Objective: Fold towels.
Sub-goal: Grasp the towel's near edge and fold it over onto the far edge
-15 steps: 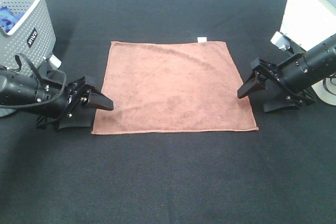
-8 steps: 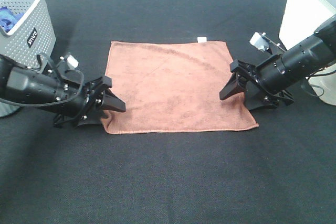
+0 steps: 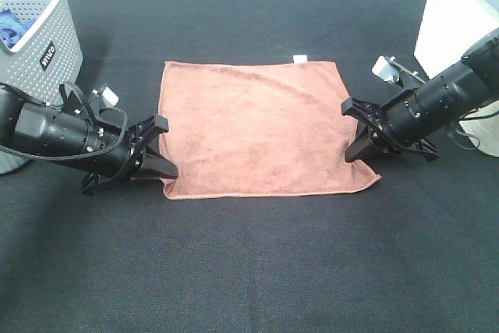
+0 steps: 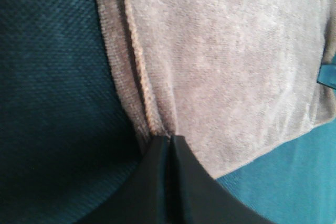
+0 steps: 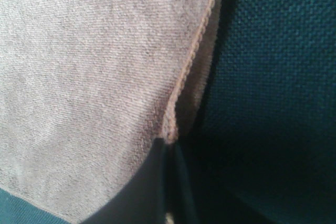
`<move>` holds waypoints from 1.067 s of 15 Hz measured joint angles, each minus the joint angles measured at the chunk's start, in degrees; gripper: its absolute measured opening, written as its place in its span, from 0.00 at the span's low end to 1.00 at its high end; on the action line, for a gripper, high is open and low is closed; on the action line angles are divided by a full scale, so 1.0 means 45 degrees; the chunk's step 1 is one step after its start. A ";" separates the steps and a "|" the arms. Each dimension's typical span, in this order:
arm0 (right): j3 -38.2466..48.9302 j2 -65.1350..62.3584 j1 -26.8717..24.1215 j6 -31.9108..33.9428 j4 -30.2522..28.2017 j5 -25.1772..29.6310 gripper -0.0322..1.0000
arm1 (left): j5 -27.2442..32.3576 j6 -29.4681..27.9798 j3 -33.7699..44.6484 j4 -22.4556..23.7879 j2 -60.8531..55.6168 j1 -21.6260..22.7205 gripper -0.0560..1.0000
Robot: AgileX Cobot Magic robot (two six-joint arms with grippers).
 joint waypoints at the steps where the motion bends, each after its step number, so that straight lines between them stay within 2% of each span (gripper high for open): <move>1: 0.0000 0.0000 0.0000 0.0038 0.0000 0.0000 0.03 | 0.0191 0.0000 0.0000 0.0038 -0.0038 0.0076 0.05; 3: 0.0000 0.0038 0.0000 0.0357 -0.0153 0.0446 0.03 | 0.0802 -0.0255 0.0000 0.0535 -0.0229 0.0433 0.05; 5: 0.0000 0.0025 0.0000 0.0980 -0.0764 0.0955 0.03 | 0.1031 -0.1159 0.0102 0.1884 -0.0764 0.0853 0.05; 9: 0.1057 -0.1451 0.0089 0.1872 -0.1910 0.1235 0.03 | 0.1044 -0.2394 0.1350 0.4253 -0.2381 0.0929 0.05; 12: 0.2228 -0.2241 0.0127 0.2266 -0.2305 0.1388 0.03 | 0.1235 -0.2903 0.2559 0.5131 -0.3374 0.0929 0.05; 16: 0.3807 -0.3018 0.0127 0.2292 -0.2381 0.1350 0.03 | 0.1401 -0.3349 0.3476 0.5806 -0.4520 0.0929 0.05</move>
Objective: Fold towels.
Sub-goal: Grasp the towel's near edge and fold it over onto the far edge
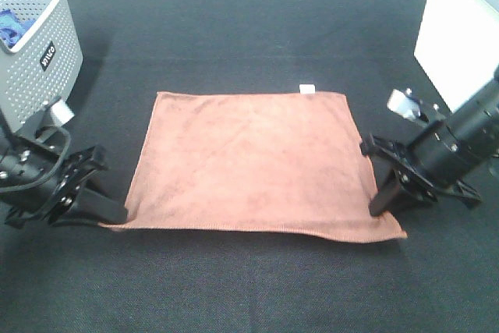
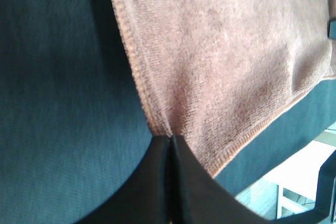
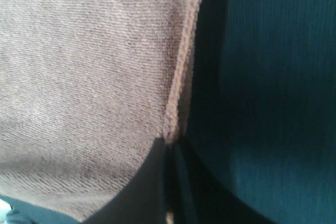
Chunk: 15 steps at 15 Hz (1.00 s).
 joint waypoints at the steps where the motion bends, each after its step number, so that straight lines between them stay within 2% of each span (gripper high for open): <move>1: 0.0204 -0.0204 0.0000 0.0000 -0.0013 -0.0025 0.03 | 0.0051 -0.0293 0.0153 0.0293 -0.0115 0.0000 0.05; 4: 0.0242 -0.0395 0.0000 0.0000 0.0000 -0.0166 0.03 | 0.0038 -0.0624 0.0242 0.0713 -0.0140 0.0000 0.05; 7: -0.0649 -0.0395 0.0000 -0.0076 0.0000 -0.0318 0.03 | 0.0064 -0.0662 -0.0853 0.0764 -0.0140 0.0000 0.05; 10: -0.2534 -0.0191 0.0000 -0.0089 0.0000 -0.0267 0.03 | -0.0560 -0.0802 -0.2088 0.0764 -0.0140 0.0000 0.05; 14: -0.6583 0.2101 0.0000 0.0013 -0.0051 0.0815 0.03 | -0.1120 -0.0980 -0.4533 0.0828 0.1273 0.0000 0.05; 15: -0.6583 0.2101 0.0000 0.0013 -0.0051 0.0815 0.03 | -0.1120 -0.0980 -0.4533 0.0828 0.1273 0.0000 0.05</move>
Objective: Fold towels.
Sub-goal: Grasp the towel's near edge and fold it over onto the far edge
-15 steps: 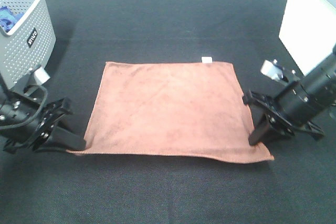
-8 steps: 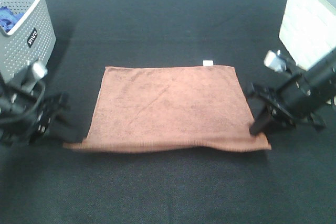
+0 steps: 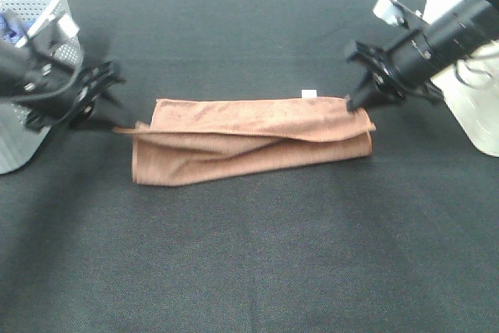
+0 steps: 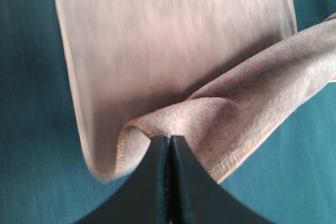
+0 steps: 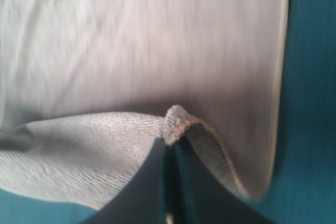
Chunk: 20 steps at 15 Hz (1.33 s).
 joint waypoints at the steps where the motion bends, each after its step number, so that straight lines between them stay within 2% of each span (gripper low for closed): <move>1: -0.0917 0.0547 0.0000 0.0051 -0.0038 0.0076 0.03 | -0.0127 0.0000 -0.0713 0.0064 0.0471 0.0000 0.05; 3: -0.2852 0.1668 0.0000 0.0471 -0.0115 0.0153 0.03 | -0.0738 0.0000 -0.2203 0.0306 0.1350 0.0000 0.05; 6: -0.4596 0.2737 0.0000 0.0980 -0.0573 0.0166 0.03 | -0.1248 0.0140 -0.3310 0.0318 0.2024 0.0000 0.05; 9: -0.4940 0.3450 0.0000 0.1159 -0.0853 0.0064 0.03 | -0.1553 0.1082 -0.3412 0.0216 0.2827 0.0000 0.05; 11: -0.4953 0.3629 0.0000 0.1655 -0.1146 0.0013 0.13 | -0.1133 0.1210 -0.3412 0.0216 0.3183 -0.0038 0.05; 12: -0.4953 0.3629 0.0000 0.1655 -0.1146 0.0013 0.13 | -0.1133 0.1210 -0.3412 0.0216 0.3183 -0.0038 0.05; 13: -0.4953 0.3629 0.0000 0.1872 -0.1248 -0.0051 0.29 | -0.1146 0.0675 -0.3412 0.0216 0.3247 -0.0076 0.09; 14: -0.4953 0.3629 0.0000 0.1999 -0.1261 -0.0076 0.42 | -0.1273 0.0255 -0.3412 0.0216 0.3247 -0.0102 0.18; 15: -0.4953 0.3629 0.0000 0.2024 -0.1286 0.0000 0.52 | -0.1324 -0.0089 -0.3412 0.0216 0.3247 -0.0127 0.32; 16: -0.4953 0.3591 0.0000 0.2037 -0.1388 0.0458 0.68 | -0.1311 -0.0255 -0.3412 0.0216 0.3247 -0.0140 0.58; 17: -0.4953 0.3463 0.0000 0.2037 -0.1693 0.0764 0.72 | -0.1248 -0.0293 -0.3412 0.0216 0.3247 -0.0140 0.71; 18: -0.4953 0.3272 0.0000 0.2126 -0.2037 0.1070 0.73 | -0.1222 -0.0293 -0.3412 0.0242 0.3247 -0.0140 0.80; 19: -0.4966 0.2878 0.0000 0.2737 -0.2954 0.1515 0.74 | -0.1222 -0.0382 -0.3412 0.0382 0.3247 -0.0140 0.85; 20: -0.4966 0.2878 0.0000 0.2737 -0.2954 0.1515 0.74 | -0.1222 -0.0382 -0.3412 0.0382 0.3247 -0.0140 0.85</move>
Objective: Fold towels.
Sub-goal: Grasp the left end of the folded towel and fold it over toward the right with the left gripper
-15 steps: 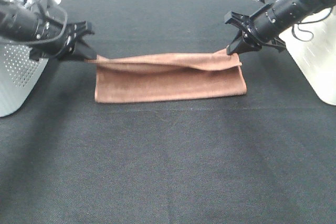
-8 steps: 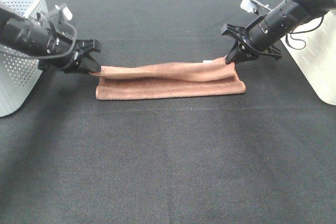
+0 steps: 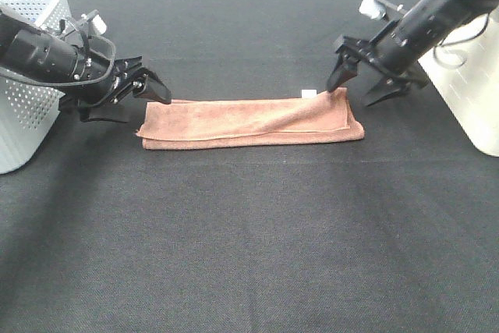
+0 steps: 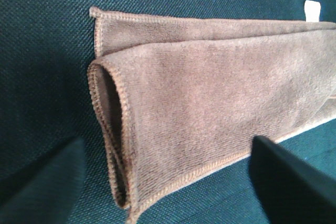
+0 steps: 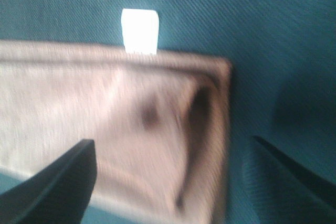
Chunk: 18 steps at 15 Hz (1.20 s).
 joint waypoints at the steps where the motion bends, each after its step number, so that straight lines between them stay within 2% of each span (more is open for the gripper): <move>1: -0.0025 -0.0191 0.0000 0.0458 -0.0611 0.0191 0.74 | -0.0025 -0.0255 0.0000 0.0140 0.0000 0.0000 0.86; 3: -0.0038 -0.0344 0.0000 0.0955 -0.1401 0.0433 0.75 | -0.0191 -0.1095 0.0000 0.0420 0.0102 0.0000 0.86; 7: -0.0038 -0.0344 0.0000 0.1019 -0.1477 0.0433 0.75 | -0.0280 -0.1337 -0.0611 0.0293 0.1044 -0.0166 0.85; 11: -0.0038 -0.0344 0.0000 0.1019 -0.1477 0.0433 0.75 | 0.0484 -0.1897 -0.1986 0.0000 0.2139 -0.0662 0.74; 12: -0.0038 -0.0344 0.0000 0.1019 -0.1477 0.0420 0.75 | 0.0598 -0.2139 -0.2050 0.0000 0.2254 -0.0675 0.61; 13: -0.0038 -0.0344 0.0000 0.1019 -0.1477 0.0420 0.75 | 0.0598 -0.2139 -0.2050 0.0000 0.2254 -0.0675 0.61; 16: -0.0038 -0.0344 0.0000 0.1019 -0.1477 0.0395 0.75 | 0.0624 -0.2636 -0.2050 0.0331 0.2317 -0.0675 0.13; 17: -0.0038 -0.0344 0.0000 0.1019 -0.1477 0.0382 0.75 | 0.0688 -0.2636 -0.2152 0.0649 0.2317 -0.0675 0.08; 18: -0.0038 -0.0344 0.0000 0.1019 -0.1477 0.0382 0.75 | 0.0955 -0.2737 -0.2432 0.1210 0.2317 -0.0675 0.08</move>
